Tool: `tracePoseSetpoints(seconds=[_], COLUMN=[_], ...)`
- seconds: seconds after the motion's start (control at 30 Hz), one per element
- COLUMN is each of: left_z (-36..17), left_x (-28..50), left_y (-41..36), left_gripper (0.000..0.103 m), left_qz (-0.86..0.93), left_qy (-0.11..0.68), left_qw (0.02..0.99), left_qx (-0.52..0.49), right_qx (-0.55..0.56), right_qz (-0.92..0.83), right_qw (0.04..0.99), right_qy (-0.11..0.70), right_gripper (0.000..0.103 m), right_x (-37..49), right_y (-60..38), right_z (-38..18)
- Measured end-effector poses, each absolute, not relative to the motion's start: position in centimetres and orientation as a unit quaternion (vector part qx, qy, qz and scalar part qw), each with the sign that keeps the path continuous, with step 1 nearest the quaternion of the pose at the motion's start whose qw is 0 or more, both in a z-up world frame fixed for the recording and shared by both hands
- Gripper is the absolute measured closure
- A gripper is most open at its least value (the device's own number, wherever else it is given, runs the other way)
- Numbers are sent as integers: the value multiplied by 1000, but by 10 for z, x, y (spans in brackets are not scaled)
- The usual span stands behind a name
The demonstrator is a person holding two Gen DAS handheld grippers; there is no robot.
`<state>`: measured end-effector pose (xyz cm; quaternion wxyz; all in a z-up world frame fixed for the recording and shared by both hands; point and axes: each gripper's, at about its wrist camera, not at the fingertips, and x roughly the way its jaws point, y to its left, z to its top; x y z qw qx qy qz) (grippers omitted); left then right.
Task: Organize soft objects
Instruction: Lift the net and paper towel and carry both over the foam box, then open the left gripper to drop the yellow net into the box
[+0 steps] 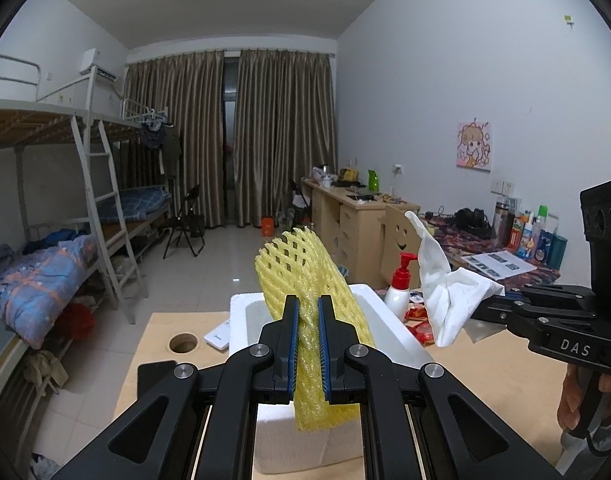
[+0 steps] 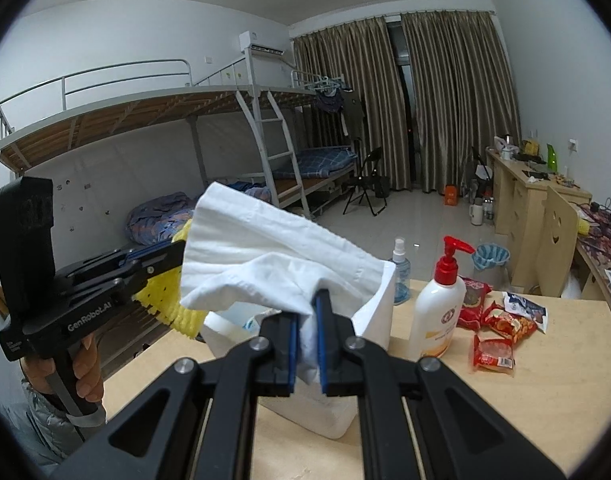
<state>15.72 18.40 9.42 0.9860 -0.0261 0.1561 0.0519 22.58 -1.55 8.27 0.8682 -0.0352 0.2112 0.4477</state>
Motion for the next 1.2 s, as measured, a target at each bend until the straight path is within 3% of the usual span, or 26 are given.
tracePoseSetpoints(seconds=[0.63,0.67,0.73,0.77,0.8,1.2], left_z=[64,62,57,56,55,65], left_x=[237,239,245,245,246,221], left_y=[207,208,212,214,216,228], left_gripper=[91,85,60,34,17,15], left_qz=[18,19,27,30,36,67], left_qy=[202,206,216,218,219,180], left_qw=[978,978,975,975,974,980], left_qx=[-38,-38,-39,-40,-42,-55], right_qx=[-42,-43,-43,-42,-42,-45], right_qz=[433,432,431,430,429,430], right_qw=[869,870,870,870,871,869], right_qy=[234,235,237,237,236,239], right_gripper=[92,92,92,92,92,92], right_x=[252,252,253,253,253,251], right_y=[-3,-2,-2,-3,-3,2], right_z=[76,76,76,76,77,78])
